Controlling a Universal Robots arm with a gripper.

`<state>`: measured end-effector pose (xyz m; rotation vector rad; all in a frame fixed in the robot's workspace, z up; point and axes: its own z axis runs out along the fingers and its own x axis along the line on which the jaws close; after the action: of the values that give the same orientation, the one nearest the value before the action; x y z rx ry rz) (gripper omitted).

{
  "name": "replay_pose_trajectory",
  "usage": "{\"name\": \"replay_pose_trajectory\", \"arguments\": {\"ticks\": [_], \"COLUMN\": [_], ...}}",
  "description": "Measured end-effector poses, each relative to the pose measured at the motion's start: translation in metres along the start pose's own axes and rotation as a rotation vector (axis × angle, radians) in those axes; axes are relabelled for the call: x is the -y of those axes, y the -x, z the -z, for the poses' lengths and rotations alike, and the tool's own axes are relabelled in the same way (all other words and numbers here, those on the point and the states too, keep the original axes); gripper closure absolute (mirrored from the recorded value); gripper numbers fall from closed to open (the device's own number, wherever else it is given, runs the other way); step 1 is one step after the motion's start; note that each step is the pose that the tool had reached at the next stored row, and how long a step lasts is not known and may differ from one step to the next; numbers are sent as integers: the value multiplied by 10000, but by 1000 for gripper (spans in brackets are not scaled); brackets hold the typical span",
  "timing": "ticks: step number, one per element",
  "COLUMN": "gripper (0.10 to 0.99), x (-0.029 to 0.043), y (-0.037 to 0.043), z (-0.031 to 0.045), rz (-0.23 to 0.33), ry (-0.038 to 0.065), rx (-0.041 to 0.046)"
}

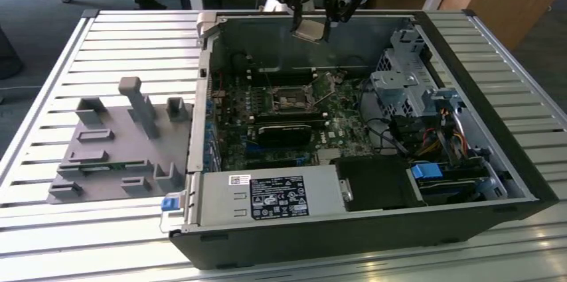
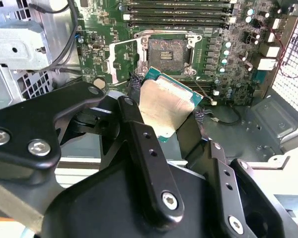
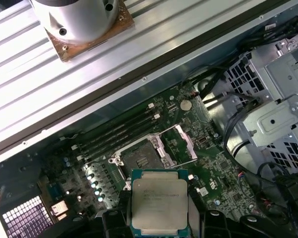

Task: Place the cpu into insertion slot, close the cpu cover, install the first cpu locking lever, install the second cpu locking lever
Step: 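Place the cpu into insertion slot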

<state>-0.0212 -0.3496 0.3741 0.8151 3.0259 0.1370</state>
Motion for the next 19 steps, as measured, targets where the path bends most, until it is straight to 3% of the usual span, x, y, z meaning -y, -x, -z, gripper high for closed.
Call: {"name": "replay_pose_trajectory", "arguments": {"ticks": [19], "gripper": [545], "x": [0], "y": [0], "z": [-7], "rz": [-1150], "ry": [16], "rx": [102]}}
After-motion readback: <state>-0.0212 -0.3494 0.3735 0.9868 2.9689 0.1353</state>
